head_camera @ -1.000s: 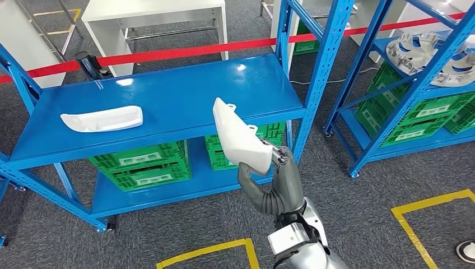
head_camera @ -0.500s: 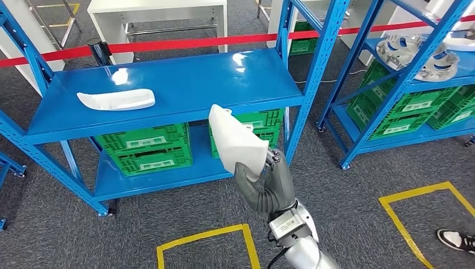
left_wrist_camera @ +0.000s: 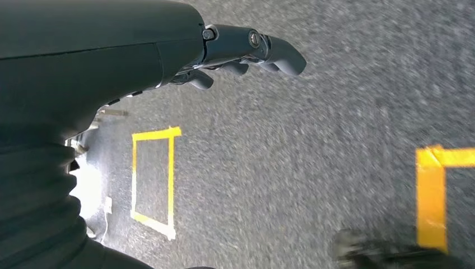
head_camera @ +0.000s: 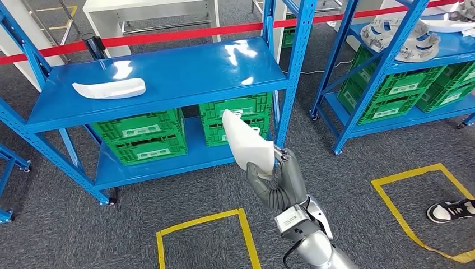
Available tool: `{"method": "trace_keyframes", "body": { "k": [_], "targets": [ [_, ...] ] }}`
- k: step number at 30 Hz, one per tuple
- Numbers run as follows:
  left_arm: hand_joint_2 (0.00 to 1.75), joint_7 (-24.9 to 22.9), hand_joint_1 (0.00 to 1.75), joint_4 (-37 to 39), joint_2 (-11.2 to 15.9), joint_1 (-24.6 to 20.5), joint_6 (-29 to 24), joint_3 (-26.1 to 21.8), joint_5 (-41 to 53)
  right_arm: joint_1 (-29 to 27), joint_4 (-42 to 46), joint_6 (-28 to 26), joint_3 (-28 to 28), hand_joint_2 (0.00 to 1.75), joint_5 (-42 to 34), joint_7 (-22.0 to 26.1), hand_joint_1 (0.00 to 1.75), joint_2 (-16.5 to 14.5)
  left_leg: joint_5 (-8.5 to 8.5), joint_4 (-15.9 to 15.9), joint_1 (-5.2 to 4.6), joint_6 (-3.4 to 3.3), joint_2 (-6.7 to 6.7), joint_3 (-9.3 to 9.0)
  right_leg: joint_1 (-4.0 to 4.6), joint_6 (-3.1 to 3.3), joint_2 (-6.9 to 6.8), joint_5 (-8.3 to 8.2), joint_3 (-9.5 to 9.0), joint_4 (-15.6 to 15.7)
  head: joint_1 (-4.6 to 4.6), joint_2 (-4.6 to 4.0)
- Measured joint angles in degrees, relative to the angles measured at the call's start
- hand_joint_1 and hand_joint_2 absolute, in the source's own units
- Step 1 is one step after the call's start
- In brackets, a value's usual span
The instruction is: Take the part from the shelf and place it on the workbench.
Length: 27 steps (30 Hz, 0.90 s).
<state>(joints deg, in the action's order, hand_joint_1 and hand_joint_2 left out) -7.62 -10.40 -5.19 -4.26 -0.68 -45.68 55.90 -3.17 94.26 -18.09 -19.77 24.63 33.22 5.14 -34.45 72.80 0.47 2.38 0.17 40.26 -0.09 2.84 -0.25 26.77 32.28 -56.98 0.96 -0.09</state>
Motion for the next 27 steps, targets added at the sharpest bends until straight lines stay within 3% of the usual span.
{"method": "trace_keyframes", "body": {
  "k": [2,3,4,6,8,10,11,14,15,16,17,19,21,22,23,25,26,27],
  "targets": [
    [1.75,-0.85,0.0,0.0,0.17,-0.2,0.04,0.39,1.17,0.41,-0.16,-0.17,-0.28,1.75,0.38,-0.49,1.75,0.11,1.89,1.6,0.33,0.49,0.0,-1.73,-0.28,-0.42,-0.08,-1.33,2.09,-0.54,0.0,0.0],
    [1.75,-1.05,0.0,0.0,0.2,-0.28,-0.11,0.59,1.38,0.78,-0.21,-0.11,-0.43,1.75,0.43,-0.86,1.75,0.13,3.52,-0.53,0.53,0.7,0.0,-4.03,-0.45,-0.71,-0.1,-1.92,3.11,-0.93,0.0,0.0],
    [1.75,-1.01,0.0,0.0,0.18,-0.42,-0.31,0.71,1.2,1.22,-0.21,-0.03,-0.53,1.75,0.39,-1.21,1.75,0.13,4.05,-4.25,0.75,0.91,-0.05,-7.04,-0.56,-1.07,-0.1,-2.42,4.05,-1.36,-0.01,0.0],
    [1.75,-0.5,0.0,-0.01,0.1,-0.74,-0.76,0.72,0.37,2.19,-0.2,0.11,-0.62,1.75,0.25,-1.6,1.75,0.14,2.76,-11.97,0.72,0.63,-0.31,-12.36,-0.58,-1.88,-0.16,-3.32,5.15,-2.06,0.09,0.0],
    [1.75,0.2,0.0,-0.01,0.09,-0.9,-1.13,0.66,-0.5,2.9,-0.22,0.27,-0.64,1.75,0.03,-1.57,1.75,0.15,1.79,-14.82,0.27,-0.52,-0.49,-13.65,-0.61,-2.73,-0.27,-4.41,5.35,-1.93,0.2,0.0],
    [1.75,1.09,0.0,0.02,0.08,-0.88,-1.52,0.3,-1.92,3.27,-0.39,0.63,-0.69,1.75,-0.39,-1.34,1.75,0.14,2.98,-14.81,0.22,-1.91,-0.23,-12.46,-0.87,-3.49,-0.19,-4.69,5.81,-1.84,0.2,0.0],
    [1.75,1.44,0.0,0.02,0.1,-0.86,-1.73,-0.05,-2.71,3.47,-0.55,0.88,-0.73,1.75,-0.6,-1.19,1.75,0.09,3.74,-14.91,0.25,-2.52,-0.07,-11.72,-0.97,-3.8,-0.12,-3.27,6.39,-2.78,0.22,0.0],
    [1.75,1.36,0.0,0.0,0.34,-0.69,-2.19,-0.96,-3.71,4.71,-1.35,1.22,-0.85,1.75,-0.8,-0.62,1.75,-0.39,6.2,-14.89,0.03,-3.42,0.29,-8.99,-0.96,-4.21,0.05,5.54,9.02,-12.28,0.37,0.0],
    [1.75,1.17,0.0,0.0,0.44,-0.59,-2.24,-1.05,-3.65,5.1,-1.69,1.22,-0.88,1.75,-0.8,-0.52,1.75,-0.63,6.99,-14.78,-0.13,-3.51,0.34,-7.97,-0.91,-4.19,0.06,7.18,9.46,-15.87,0.39,0.0],
    [1.75,1.0,0.0,0.0,0.52,-0.51,-2.25,-1.08,-3.55,5.37,-2.01,1.22,-0.92,1.75,-0.81,-0.5,1.75,-0.88,7.71,-14.63,-0.28,-3.55,0.37,-6.9,-0.83,-4.05,0.07,7.26,9.17,-18.02,0.39,0.0],
    [1.75,0.89,0.0,0.0,0.59,-0.44,-2.25,-1.14,-3.44,5.57,-2.3,1.2,-0.97,1.75,-0.83,-0.52,1.75,-1.1,8.38,-14.42,-0.4,-3.56,0.37,-5.88,-0.71,-3.83,0.08,6.17,7.93,-18.29,0.4,0.0],
    [1.75,0.74,0.0,0.0,0.68,-0.38,-2.21,-1.3,-3.14,5.88,-2.71,0.92,-1.04,1.75,-1.01,-0.71,1.75,-1.45,9.47,-13.91,-0.54,-3.45,0.34,-4.17,-0.25,-2.97,0.09,3.66,2.42,-12.69,0.4,0.0],
    [1.75,0.9,0.0,0.0,0.76,-0.33,-2.16,-1.39,-2.93,5.86,-2.86,0.44,-0.95,1.75,-1.46,-1.04,1.75,-1.84,10.47,-13.58,-0.64,-3.01,0.23,-3.25,0.31,-2.02,0.04,4.29,-3.62,-4.16,0.39,0.0],
    [1.75,1.03,0.0,-0.01,0.83,-0.31,-2.14,-1.44,-2.91,5.66,-2.87,0.23,-0.81,1.75,-1.71,-1.16,1.75,-2.07,10.97,-13.6,-0.56,-2.68,0.19,-3.09,0.55,-1.7,0.03,5.07,-5.12,-1.47,0.42,0.0],
    [1.75,1.09,0.0,-0.01,0.91,-0.25,-2.15,-1.54,-2.95,5.34,-2.89,0.1,-0.65,1.75,-1.88,-1.25,1.75,-2.31,11.52,-13.79,-0.51,-2.27,0.16,-3.01,0.69,-1.54,0.03,5.32,-5.47,-0.26,0.45,0.0],
    [1.75,0.43,0.0,-0.01,1.17,0.0,-2.19,-1.87,-2.98,4.51,-2.89,0.02,-0.26,1.75,-1.86,-1.27,1.75,-2.89,11.96,-14.03,-0.35,-1.47,0.13,-2.77,0.59,-1.04,0.0,4.09,-4.68,0.21,0.52,0.0],
    [1.75,-0.24,0.0,0.0,1.25,0.17,-2.21,-2.0,-2.91,4.06,-2.87,0.06,-0.07,1.75,-1.72,-1.25,1.75,-3.26,10.81,-13.38,-0.33,-1.11,0.06,-2.36,0.43,-0.67,-0.04,3.29,-4.17,0.42,0.47,0.0],
    [1.75,-1.07,0.0,0.02,1.34,0.34,-2.23,-2.07,-2.75,3.52,-2.8,0.11,0.17,1.75,-1.58,-1.19,1.75,-3.66,8.52,-11.66,-0.28,-0.75,-0.02,-1.75,0.24,-0.37,-0.08,2.46,-3.53,0.63,0.4,0.0]
  ]
}}
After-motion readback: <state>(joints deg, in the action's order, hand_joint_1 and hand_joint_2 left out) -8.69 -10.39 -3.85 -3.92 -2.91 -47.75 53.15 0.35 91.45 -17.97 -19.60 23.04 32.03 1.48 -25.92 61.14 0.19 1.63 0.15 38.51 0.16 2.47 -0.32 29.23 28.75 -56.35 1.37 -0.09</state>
